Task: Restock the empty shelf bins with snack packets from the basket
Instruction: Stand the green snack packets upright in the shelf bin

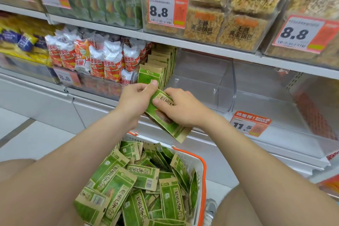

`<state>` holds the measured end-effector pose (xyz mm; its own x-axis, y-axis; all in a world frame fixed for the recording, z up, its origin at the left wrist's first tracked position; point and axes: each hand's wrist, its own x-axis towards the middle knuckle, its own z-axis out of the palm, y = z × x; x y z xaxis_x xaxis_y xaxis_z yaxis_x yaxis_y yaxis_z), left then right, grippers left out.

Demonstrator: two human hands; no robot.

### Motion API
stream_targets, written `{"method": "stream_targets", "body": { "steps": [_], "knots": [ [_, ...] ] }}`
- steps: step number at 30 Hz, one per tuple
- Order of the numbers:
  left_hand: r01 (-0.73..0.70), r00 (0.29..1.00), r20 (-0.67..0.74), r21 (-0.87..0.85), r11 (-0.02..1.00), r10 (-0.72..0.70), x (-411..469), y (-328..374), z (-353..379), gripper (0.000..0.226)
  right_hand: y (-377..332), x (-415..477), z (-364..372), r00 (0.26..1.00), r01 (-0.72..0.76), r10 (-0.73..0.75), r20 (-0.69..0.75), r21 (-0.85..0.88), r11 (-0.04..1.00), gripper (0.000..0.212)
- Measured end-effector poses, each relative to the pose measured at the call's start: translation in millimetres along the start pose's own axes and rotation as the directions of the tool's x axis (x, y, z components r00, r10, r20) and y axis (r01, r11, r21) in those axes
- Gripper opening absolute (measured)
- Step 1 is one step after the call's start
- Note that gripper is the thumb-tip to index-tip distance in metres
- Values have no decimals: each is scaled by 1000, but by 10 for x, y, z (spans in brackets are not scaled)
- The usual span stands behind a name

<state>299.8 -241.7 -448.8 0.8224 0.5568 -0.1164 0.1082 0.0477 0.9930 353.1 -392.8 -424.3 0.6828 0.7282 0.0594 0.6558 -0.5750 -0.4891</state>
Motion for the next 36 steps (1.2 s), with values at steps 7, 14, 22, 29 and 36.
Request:
{"method": "stream_targets", "body": {
  "steps": [7, 14, 22, 29, 36],
  "knots": [
    [-374, 886, 5, 597, 710, 463, 403, 305, -226, 28, 92, 236, -343, 913, 46, 27, -407, 168, 985, 23],
    [-484, 774, 425, 875, 5, 469, 753, 264, -136, 66, -20, 399, -434, 798, 191, -41, -602, 188, 963, 26],
    [-422, 764, 504, 863, -279, 403, 972, 424, -80, 53, 93, 552, -416, 836, 108, 11, -548, 183, 977, 28],
    [-430, 688, 396, 898, -98, 609, 1085, 217, -187, 75, 219, 711, -343, 911, 22, 96, -402, 279, 960, 27],
    [-382, 761, 263, 920, 83, 593, 1007, 190, -263, 79, 235, 747, -271, 967, -44, 115, -228, 294, 955, 25]
  ]
}}
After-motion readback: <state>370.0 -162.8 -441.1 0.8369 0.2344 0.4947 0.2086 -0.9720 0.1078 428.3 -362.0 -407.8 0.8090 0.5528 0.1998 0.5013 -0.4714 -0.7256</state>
